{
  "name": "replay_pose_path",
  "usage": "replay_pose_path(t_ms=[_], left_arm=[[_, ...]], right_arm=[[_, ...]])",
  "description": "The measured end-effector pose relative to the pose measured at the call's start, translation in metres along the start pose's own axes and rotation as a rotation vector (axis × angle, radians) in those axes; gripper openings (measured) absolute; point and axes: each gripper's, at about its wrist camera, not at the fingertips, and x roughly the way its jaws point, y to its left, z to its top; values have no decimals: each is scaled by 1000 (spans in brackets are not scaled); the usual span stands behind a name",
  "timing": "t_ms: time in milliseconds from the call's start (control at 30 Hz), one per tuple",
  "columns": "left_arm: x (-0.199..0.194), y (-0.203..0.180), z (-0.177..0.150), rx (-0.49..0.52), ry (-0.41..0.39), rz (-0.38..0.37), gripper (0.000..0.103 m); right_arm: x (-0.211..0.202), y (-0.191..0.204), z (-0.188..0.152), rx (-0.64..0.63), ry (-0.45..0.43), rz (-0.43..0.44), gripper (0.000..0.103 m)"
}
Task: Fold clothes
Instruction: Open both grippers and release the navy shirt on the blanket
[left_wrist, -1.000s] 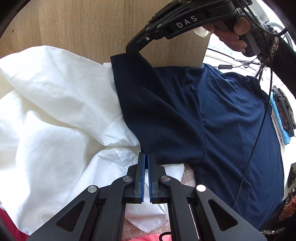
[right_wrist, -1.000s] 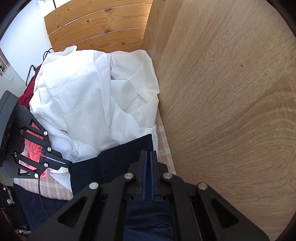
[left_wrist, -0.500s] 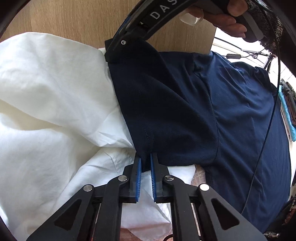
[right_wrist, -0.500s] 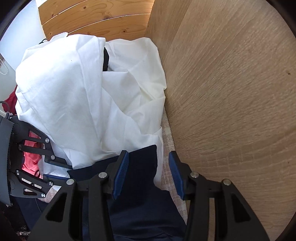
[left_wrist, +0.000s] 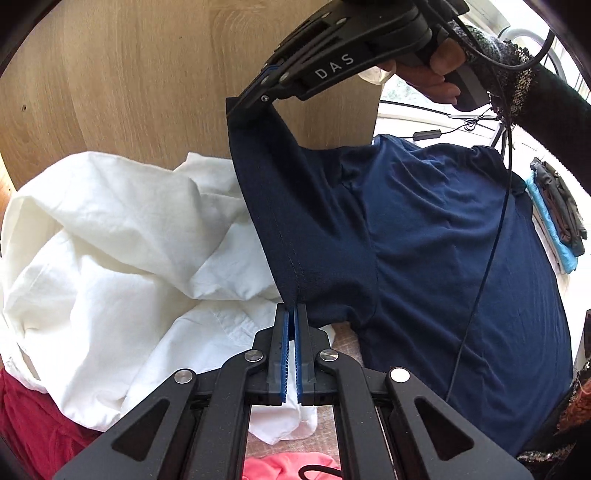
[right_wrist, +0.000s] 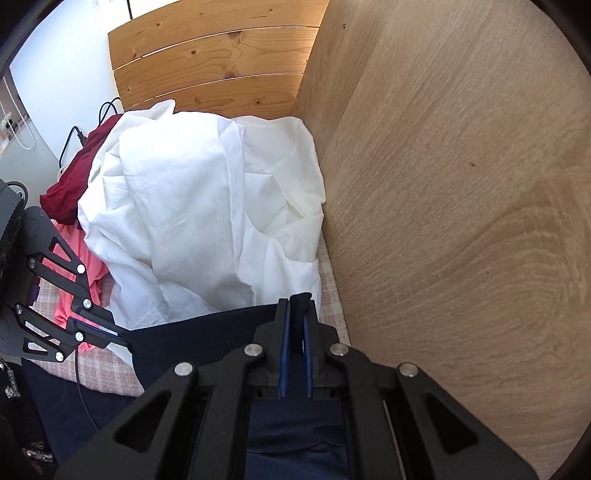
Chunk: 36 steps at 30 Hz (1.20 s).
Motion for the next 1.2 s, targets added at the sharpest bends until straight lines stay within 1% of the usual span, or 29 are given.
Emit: replay_pose_path(t_ms=[133, 200, 367, 400, 500, 600, 667, 700, 733, 800, 833, 867, 900, 967, 1033, 1067, 1100, 1200], left_arm=[[-2, -35, 11, 58, -10, -52, 2], [1, -54, 16, 88, -9, -82, 2], [17, -102, 23, 150, 7, -180, 2], [22, -110, 24, 159, 13, -195, 2], [42, -133, 22, 166, 48, -257, 2], [68, -154, 18, 205, 108, -276, 3], [85, -159, 14, 196, 160, -271, 6], [87, -157, 12, 187, 176, -262, 9], [87, -155, 11, 178, 188, -251, 8], [69, -139, 7, 143, 160, -244, 10], [54, -124, 3, 110, 139, -231, 15], [39, -109, -1, 73, 119, -213, 18], [24, -93, -6, 36, 99, -195, 20], [-6, -64, -19, -32, 70, -153, 20], [-26, -45, -36, -95, 74, -99, 20], [-35, -37, -44, -126, 78, -72, 20], [-44, -28, -53, -157, 82, -45, 20], [-64, -19, -85, -223, 98, -15, 20]], right_arm=[[-18, -7, -26, 27, -1, -26, 6], [-16, -10, -44, 48, 2, -40, 6], [-40, -18, -104, 122, 22, -62, 6], [-39, -20, -116, 140, 35, -64, 6], [-33, -26, -154, 195, 81, -79, 6], [-19, -33, -183, 238, 131, -101, 6], [-10, -38, -197, 260, 157, -113, 7], [-5, -40, -202, 260, 182, -127, 7], [-3, -42, -206, 259, 209, -141, 8], [-1, -45, -216, 257, 261, -169, 10], [-6, -48, -219, 277, 253, -178, 11], [-13, -51, -223, 300, 241, -185, 12], [-23, -54, -225, 336, 210, -187, 12], [-43, -55, -227, 398, 127, -162, 14], [-60, -48, -226, 436, 49, -134, 19], [-66, -42, -225, 448, 15, -122, 20], [-70, -35, -223, 457, -4, -97, 22], [-74, -10, -217, 465, -34, -24, 22]])
